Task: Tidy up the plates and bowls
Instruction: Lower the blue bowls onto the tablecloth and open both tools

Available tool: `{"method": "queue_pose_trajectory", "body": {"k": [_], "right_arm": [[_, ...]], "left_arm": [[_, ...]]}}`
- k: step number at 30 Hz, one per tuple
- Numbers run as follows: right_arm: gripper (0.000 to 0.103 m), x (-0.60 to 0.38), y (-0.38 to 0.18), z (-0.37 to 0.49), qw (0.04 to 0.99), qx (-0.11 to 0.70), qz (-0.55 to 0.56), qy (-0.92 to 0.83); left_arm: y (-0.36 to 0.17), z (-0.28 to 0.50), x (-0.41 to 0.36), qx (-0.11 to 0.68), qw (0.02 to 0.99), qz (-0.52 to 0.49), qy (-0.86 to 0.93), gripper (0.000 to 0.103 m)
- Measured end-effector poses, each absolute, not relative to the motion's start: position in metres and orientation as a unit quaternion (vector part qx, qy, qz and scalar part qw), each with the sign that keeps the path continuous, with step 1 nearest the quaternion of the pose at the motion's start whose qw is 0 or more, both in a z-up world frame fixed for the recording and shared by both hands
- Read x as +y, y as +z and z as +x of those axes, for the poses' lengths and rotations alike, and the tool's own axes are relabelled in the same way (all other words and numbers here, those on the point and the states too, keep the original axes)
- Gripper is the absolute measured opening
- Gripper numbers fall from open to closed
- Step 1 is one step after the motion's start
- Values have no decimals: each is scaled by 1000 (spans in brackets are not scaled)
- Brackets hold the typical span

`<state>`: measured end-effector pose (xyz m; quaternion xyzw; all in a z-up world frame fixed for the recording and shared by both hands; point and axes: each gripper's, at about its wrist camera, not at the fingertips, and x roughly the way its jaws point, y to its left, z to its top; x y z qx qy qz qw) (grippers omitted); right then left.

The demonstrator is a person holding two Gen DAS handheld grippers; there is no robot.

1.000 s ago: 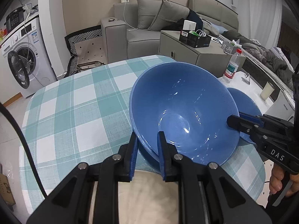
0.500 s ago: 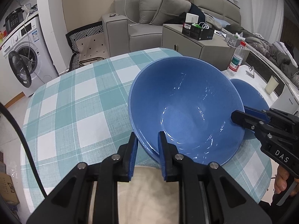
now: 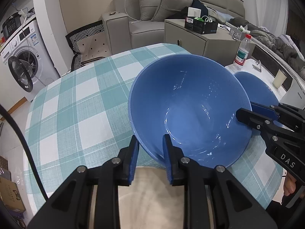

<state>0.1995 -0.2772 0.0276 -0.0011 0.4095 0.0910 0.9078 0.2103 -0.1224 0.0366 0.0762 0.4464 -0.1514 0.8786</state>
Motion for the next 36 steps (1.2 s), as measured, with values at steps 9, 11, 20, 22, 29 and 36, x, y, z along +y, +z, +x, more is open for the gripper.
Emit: {"method": "queue_pose_trajectory", "body": {"k": [9,11,20,22,29,36], "right_arm": [[25,-270,24,199,908,410,-29,79],[27,-269,23,200,908,411,-31,78],[36,-267,20,200,905,415,-42,83],[40,-269,20,200,905,414,-39,86],[50,-279,36,191,916,389,-25,98],[77,-303,56,180,926,365,-7,92]], "left_arm": [[32,211,-127,451,875,88,-152,26],[31,211,-127,452,874,88,-153,28],[31,210,-127,453,872,95,-157,34],[31,209,-127,451,873,97,-159,37],[37,202,-132,443,873,111,-171,46],[49,199,-131,438,876,87,-184,53]]}}
